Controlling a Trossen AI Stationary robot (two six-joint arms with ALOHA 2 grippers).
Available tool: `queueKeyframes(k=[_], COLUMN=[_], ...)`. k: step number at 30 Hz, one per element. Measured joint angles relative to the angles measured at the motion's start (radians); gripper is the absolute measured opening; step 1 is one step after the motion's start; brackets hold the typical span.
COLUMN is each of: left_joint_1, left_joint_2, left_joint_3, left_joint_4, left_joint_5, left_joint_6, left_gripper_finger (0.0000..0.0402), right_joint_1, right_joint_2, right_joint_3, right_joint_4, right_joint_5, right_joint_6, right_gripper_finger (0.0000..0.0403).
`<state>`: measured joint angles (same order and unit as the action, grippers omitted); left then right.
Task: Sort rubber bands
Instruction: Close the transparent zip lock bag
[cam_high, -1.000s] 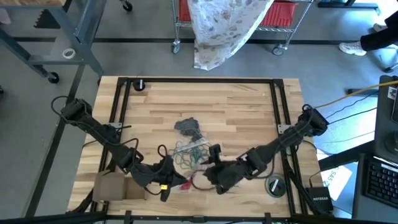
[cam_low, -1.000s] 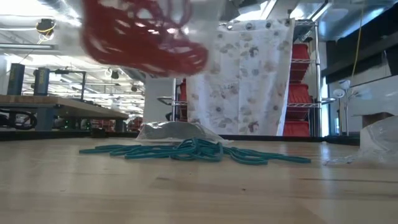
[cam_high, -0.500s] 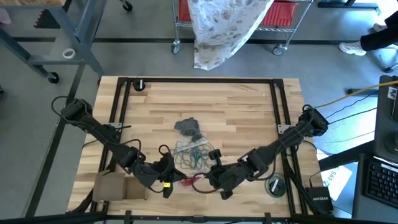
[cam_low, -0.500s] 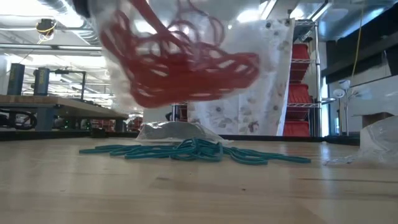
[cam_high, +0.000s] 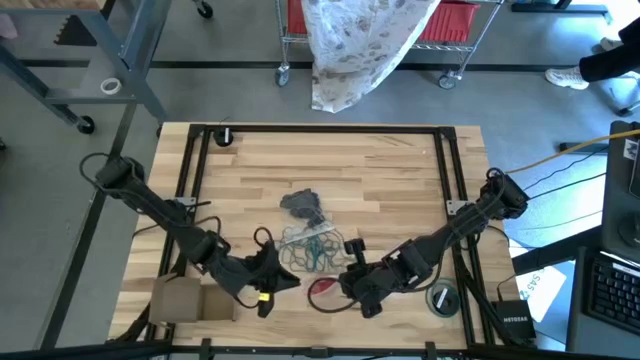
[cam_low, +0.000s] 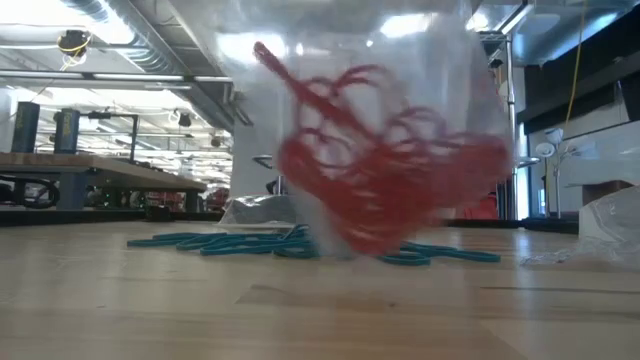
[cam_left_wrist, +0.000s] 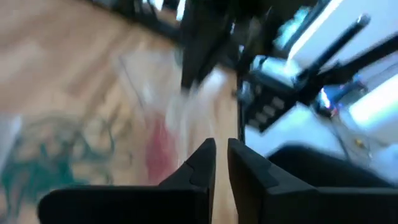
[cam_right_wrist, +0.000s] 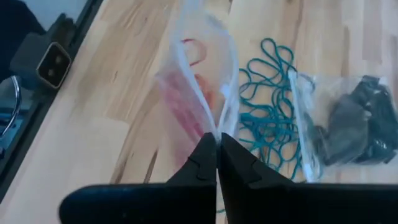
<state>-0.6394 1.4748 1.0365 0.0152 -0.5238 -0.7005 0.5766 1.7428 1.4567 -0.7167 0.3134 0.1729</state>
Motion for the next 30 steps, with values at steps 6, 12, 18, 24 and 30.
queueKeyframes(k=[6,12,18,24,30], left_joint_1=[0.010,0.017,0.018,0.055,0.092], left_joint_2=[0.045,0.117,0.120,0.131,0.174], left_joint_3=[0.111,0.186,0.187,0.187,0.187], left_joint_4=[-0.012,-0.093,-0.088,-0.108,-0.073], left_joint_5=[-0.094,-0.168,-0.166,-0.138,-0.049], left_joint_6=[0.238,0.349,0.428,0.363,0.367], left_gripper_finger=[0.0033,0.0033,0.0035,0.0093,0.0182], right_joint_1=[-0.026,-0.036,-0.033,-0.034,-0.041], right_joint_2=[0.000,0.000,0.000,0.000,0.005], right_joint_3=[0.000,0.000,0.000,0.000,0.000], right_joint_4=[0.015,0.008,0.008,0.015,0.052], right_joint_5=[0.002,0.006,-0.010,0.030,0.037], right_joint_6=[0.046,0.083,0.096,0.120,0.142], right_gripper_finger=[0.0000,0.0000,0.0000,0.0000,0.0000])
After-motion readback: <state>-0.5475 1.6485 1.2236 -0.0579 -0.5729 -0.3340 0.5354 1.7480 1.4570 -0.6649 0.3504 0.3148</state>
